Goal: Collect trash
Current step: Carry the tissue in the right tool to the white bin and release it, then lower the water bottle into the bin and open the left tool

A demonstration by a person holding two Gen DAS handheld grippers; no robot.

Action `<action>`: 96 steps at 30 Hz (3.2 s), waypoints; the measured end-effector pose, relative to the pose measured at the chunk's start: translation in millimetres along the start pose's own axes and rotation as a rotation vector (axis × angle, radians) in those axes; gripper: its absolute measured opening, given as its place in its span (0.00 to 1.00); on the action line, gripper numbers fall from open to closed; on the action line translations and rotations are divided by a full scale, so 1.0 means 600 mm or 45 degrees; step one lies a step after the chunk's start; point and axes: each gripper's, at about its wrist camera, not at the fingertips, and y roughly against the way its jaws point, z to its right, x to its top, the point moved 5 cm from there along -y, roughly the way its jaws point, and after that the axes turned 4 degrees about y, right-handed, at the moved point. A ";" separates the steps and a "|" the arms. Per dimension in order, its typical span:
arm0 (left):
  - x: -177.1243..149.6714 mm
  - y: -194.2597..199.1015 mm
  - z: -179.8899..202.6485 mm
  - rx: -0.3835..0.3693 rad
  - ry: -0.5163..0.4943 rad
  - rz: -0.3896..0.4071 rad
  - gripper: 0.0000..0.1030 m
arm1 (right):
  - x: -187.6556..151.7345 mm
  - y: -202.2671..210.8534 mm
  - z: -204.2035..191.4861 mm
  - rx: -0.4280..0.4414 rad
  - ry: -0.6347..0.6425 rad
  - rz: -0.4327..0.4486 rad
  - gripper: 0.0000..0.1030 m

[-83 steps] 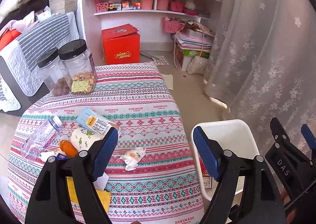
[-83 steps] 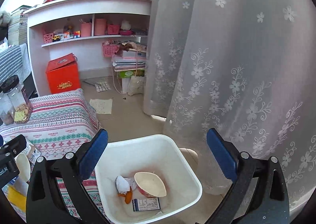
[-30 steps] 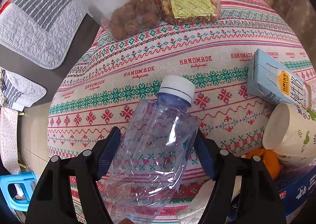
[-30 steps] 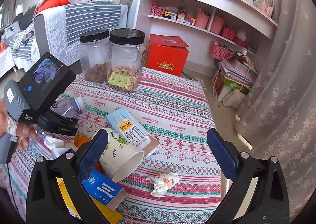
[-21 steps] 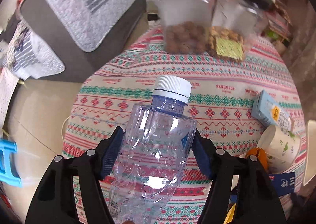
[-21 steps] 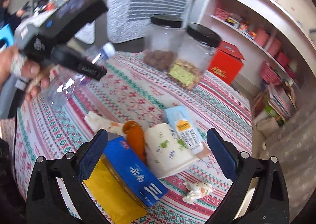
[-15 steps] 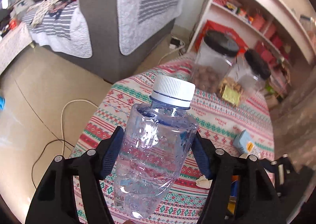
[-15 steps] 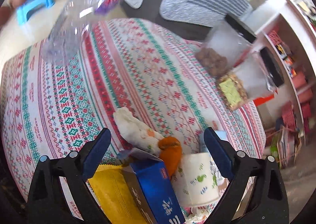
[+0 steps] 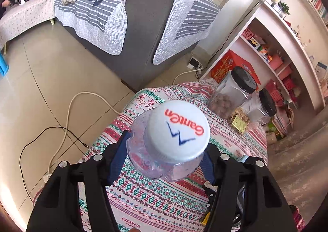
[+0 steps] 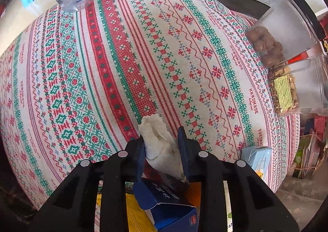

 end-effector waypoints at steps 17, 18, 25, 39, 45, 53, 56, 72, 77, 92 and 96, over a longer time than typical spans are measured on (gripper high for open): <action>-0.012 -0.001 0.030 -0.059 -0.028 -0.037 0.59 | 0.025 0.166 0.156 -0.033 -0.650 0.526 0.18; -0.011 0.002 0.033 -0.063 -0.029 -0.034 0.59 | 0.026 0.175 0.161 -0.032 -0.673 0.556 0.18; -0.011 0.019 0.060 -0.090 -0.040 -0.007 0.59 | 0.015 0.240 0.171 -0.073 -0.745 0.730 0.18; -0.025 0.062 0.132 -0.150 -0.103 0.059 0.59 | -0.065 0.309 0.173 -0.140 -0.866 0.913 0.18; -0.046 0.077 0.181 -0.184 -0.173 0.085 0.59 | -0.115 0.320 0.181 -0.184 -0.926 0.939 0.18; -0.087 0.082 0.257 -0.238 -0.298 0.090 0.59 | -0.201 0.334 0.202 -0.253 -1.050 0.970 0.18; -0.102 0.079 0.281 -0.256 -0.324 0.084 0.59 | -0.237 0.340 0.208 -0.300 -1.082 0.982 0.19; -0.200 0.065 0.418 -0.357 -0.488 0.032 0.59 | -0.445 0.332 0.245 -0.535 -1.309 0.900 0.19; -0.238 0.057 0.457 -0.369 -0.557 0.006 0.59 | -0.520 0.319 0.258 -0.577 -1.426 0.850 0.19; -0.390 0.025 0.602 -0.502 -0.711 -0.173 0.59 | -0.736 0.276 0.274 -0.663 -1.706 0.627 0.54; -0.442 0.018 0.651 -0.530 -0.788 -0.211 0.59 | -0.795 0.286 0.276 -0.725 -1.819 0.606 0.74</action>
